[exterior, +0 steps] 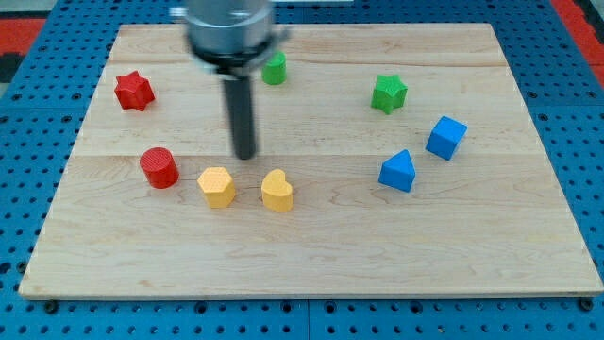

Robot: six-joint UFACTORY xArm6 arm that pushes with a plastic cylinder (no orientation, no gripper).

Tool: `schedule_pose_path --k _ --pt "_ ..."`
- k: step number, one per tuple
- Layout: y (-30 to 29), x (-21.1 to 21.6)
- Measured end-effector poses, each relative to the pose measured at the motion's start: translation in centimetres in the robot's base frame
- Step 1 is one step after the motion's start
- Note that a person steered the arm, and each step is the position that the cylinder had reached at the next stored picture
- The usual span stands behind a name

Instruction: Move red circle towards red star

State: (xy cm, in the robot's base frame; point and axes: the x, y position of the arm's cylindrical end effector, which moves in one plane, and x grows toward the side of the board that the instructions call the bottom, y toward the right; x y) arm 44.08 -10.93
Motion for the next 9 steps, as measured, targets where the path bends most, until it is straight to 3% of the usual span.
schedule_pose_path --k 1,7,8,9 --pt "-3.5 0.5" --pt "-5.8 7.7" --pt "-8.1 5.7" --pt "-8.2 1.1"
